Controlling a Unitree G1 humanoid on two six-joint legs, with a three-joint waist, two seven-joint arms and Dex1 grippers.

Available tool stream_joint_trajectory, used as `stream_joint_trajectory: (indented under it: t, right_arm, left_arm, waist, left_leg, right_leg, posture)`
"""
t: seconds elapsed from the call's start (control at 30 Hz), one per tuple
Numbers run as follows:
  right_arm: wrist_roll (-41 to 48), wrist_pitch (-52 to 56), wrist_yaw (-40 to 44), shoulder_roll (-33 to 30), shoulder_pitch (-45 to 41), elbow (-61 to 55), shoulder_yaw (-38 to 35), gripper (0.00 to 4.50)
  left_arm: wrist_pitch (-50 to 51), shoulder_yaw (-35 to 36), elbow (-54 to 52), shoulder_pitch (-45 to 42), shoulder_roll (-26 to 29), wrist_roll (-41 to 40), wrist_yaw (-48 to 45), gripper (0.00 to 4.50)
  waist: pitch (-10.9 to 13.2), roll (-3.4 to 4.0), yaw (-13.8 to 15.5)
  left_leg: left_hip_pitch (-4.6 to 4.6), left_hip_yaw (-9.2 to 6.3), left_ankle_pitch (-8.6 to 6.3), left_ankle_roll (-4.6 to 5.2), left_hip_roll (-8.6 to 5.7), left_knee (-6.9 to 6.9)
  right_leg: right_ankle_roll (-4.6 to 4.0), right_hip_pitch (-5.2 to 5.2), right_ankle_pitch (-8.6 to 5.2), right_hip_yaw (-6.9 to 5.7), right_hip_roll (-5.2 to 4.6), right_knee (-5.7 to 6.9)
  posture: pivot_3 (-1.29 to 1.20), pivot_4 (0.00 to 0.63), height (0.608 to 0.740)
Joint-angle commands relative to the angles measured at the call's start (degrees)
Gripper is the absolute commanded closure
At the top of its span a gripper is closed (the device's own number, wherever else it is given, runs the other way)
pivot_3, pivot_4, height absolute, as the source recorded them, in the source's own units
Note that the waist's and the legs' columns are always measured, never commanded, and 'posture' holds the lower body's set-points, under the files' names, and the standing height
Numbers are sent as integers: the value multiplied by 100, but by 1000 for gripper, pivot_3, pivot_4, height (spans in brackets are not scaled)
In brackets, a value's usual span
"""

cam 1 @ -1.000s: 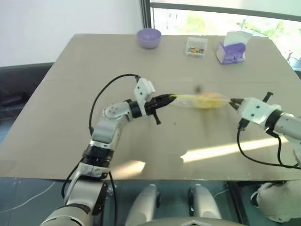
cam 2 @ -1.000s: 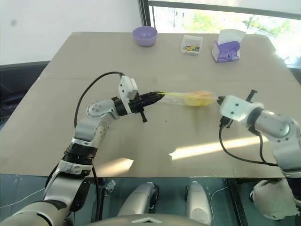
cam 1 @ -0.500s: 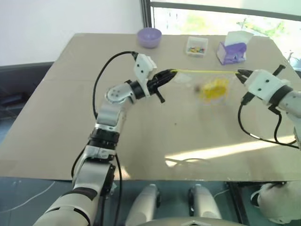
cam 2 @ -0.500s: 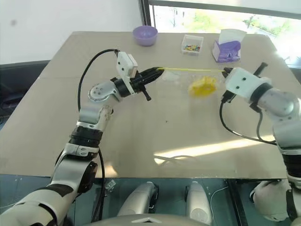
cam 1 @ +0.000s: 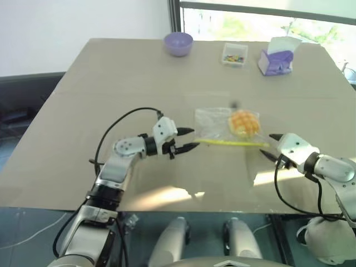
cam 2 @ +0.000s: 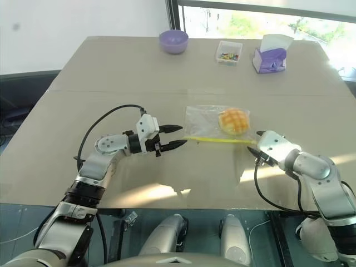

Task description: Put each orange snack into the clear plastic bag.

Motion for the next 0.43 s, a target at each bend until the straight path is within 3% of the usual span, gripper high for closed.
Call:
stream_joint_trajectory:
  t: [0.03,0.27,0.43]
  right_arm:
    - [382,134,237,-199,199,-261,-674,3]
    - [1476,674,577,-171,834,-679,-1974,0]
    - [1773,929,655,-243,1084,-908,-2257,0]
  left_arm:
    - [442,403,-566,276,346,-485,-243,115]
    - [1298,1136,-953,731,963,-1132,-302,40]
    - [1478,1327,-1044,804,1169,-1263,-368,40]
  waist:
    - [-2,3,-16]
    - [-1,4,0]
    - [-1,4,11]
  left_leg:
    - [2,0,0,-1,1,-2]
    - [10,4,1,-2,11,-12]
    - [28,4,-10,16,15,-10]
  right_leg:
    - [0,1,0,0,1,0]
    - [-1,2,0,6,6,-3]
    - [-1,22,0,5,5,-5]
  posture:
    - [0,150,740]
    - [0,150,740]
    - [0,150,740]
